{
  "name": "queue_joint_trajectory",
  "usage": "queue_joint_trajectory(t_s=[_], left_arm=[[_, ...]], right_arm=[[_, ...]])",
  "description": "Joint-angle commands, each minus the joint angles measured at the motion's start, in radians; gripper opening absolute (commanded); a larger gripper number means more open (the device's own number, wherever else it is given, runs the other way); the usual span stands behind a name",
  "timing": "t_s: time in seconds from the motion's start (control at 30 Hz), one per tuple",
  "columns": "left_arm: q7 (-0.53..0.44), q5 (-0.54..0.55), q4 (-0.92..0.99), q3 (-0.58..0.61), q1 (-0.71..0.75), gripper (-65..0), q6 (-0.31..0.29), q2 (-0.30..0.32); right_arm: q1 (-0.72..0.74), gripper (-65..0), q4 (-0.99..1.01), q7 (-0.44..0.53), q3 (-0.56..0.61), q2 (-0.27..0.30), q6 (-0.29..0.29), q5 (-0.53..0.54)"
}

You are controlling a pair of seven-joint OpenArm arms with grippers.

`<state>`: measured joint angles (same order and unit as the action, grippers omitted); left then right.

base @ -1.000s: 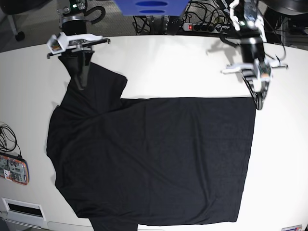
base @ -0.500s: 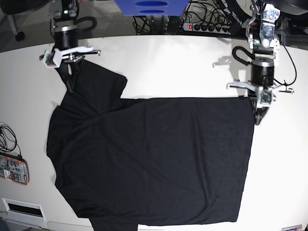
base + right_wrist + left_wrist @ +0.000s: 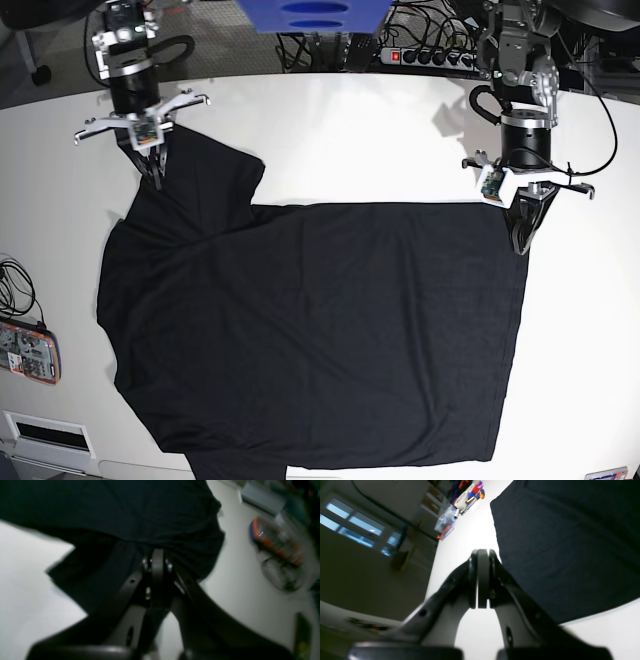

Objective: Fold the T-shirt properly
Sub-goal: 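Lower both grippers toward the shoulder edge of the black T-shirt, then grasp the shirt's shoulder edge with both grippers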

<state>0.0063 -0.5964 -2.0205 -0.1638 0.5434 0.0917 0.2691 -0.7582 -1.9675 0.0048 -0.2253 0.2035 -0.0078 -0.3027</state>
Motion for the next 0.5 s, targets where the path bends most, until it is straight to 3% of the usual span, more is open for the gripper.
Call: queue_joint_trajectory(t_s=[0.0, 0.1, 0.23, 0.33, 0.43, 0.47], left_arm=[[-0.022, -0.030, -0.016, -0.003, -0.018, -65.0, 0.023, -0.011], [-0.022, -0.112, -0.016, -0.006, -0.024, -64.8, 0.023, -0.052], [-0.022, -0.224, -0.015, 0.002, -0.026, -64.7, 0.023, -0.057], [-0.025, -0.285, -0.016, -0.001, -0.019, -62.8, 0.023, -0.058], [-0.025, -0.293, -0.016, -0.004, -0.021, -52.0, 0.023, -0.058], [-0.027, -0.293, -0.016, -0.004, -0.019, -49.1, 0.023, -0.058]], right_arm=[[-0.001, -64.6, -0.019, 0.031, -0.001, -0.022, -0.001, -0.034], [0.004, -64.5, -0.019, 0.022, 0.034, -0.037, -0.001, -0.192], [0.019, -63.3, -0.019, -0.111, 0.143, -0.012, 0.001, -0.387], [0.026, -51.7, -0.019, -0.251, 0.244, 0.003, 0.001, -0.543], [0.042, -36.9, -0.019, -0.371, 0.347, 0.018, 0.004, -0.671], [0.047, -34.6, -0.019, -0.400, 0.379, 0.030, 0.015, -0.700]])
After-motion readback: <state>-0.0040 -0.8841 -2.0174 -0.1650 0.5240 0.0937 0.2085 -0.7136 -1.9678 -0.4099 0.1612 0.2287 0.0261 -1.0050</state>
